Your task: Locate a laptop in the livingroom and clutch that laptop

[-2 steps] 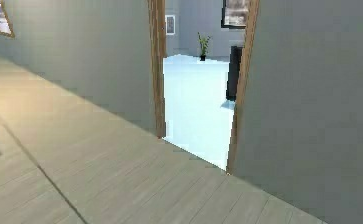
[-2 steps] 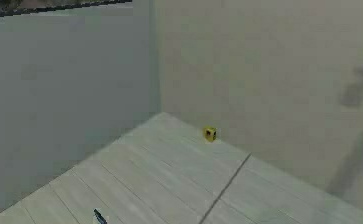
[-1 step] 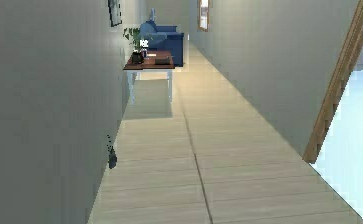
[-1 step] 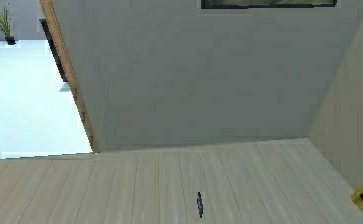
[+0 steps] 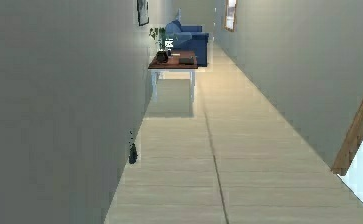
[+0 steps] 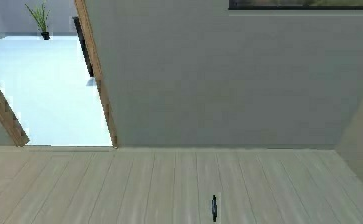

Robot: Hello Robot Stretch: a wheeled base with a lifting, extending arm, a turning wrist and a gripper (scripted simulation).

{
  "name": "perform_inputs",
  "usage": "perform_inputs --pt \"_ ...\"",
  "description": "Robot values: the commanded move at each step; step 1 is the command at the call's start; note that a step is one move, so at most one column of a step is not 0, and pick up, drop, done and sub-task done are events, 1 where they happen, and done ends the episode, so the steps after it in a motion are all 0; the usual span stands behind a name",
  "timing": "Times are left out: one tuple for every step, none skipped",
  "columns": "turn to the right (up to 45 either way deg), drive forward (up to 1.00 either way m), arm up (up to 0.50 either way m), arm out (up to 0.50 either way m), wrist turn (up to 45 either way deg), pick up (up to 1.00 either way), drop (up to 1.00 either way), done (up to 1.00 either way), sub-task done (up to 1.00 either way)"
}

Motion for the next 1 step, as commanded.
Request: perform_inputs --pt "0.0 1.0 0.0 0.0 0.0 0.0 0.0 0.0 0.0"
